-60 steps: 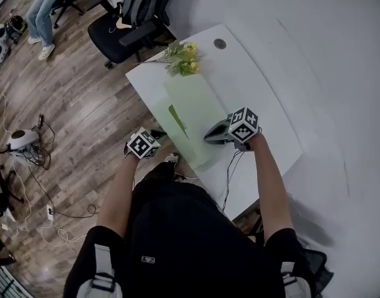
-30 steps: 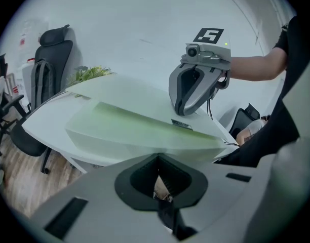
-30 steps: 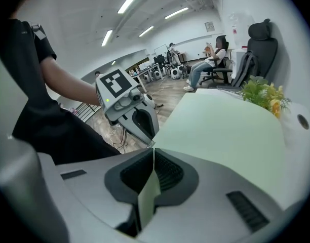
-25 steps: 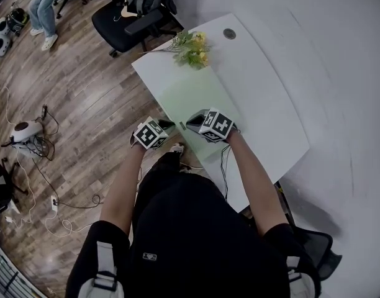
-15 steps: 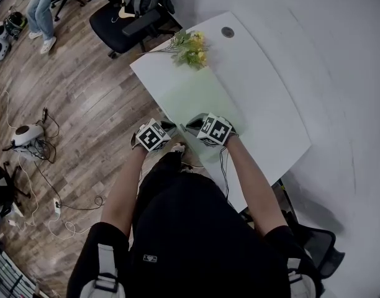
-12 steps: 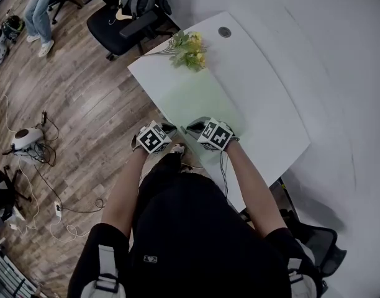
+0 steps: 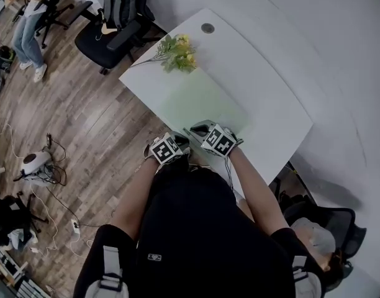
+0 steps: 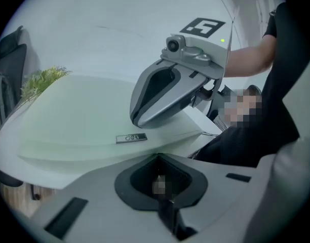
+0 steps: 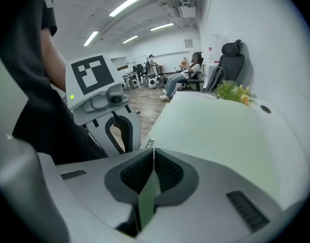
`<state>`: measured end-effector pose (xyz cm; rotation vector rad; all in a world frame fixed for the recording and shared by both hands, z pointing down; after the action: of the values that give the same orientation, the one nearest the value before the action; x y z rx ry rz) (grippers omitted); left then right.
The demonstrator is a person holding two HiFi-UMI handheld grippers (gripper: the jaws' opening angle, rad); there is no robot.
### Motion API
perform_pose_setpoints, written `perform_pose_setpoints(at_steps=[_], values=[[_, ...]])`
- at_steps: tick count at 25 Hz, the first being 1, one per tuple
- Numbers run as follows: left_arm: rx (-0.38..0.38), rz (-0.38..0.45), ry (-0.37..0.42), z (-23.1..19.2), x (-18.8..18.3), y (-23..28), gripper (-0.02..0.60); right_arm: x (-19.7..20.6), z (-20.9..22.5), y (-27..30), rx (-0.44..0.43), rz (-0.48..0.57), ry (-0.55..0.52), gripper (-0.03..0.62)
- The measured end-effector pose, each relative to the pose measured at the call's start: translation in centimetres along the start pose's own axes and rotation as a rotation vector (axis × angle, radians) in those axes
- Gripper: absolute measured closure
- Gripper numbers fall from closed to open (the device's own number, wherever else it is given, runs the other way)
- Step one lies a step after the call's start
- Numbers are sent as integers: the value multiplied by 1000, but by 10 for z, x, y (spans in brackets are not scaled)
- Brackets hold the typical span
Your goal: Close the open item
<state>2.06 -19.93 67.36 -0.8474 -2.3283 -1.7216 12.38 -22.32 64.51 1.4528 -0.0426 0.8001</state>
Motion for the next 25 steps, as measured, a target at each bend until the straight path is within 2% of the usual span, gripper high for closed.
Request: perform_pose_setpoints(at_steps=[4,7,12,25], values=[[-19,63,-29,5,-5,-11,577,12,-8,-14,118,38,-11,586],[-36,92,-35,9,-9,-21,577,23,-8,-23,175,105,53,587],[-67,107,-49,22,-4,-33,577,41,-13,-46,174,190,176,588],[-165,181,-120,58,-6,-65,577,73,-48,-84,163,248,187,588]])
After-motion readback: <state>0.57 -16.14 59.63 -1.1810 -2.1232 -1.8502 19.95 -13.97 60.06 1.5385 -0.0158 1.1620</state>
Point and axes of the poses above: the fingertips, and each gripper's own axes: y forward along the fingers, z to its right, x out of its underside, the point moved 8 cm from there along -y, backward along the fingers, and after that the axes turned 12 degrees about -z, right-handed, at the moved point
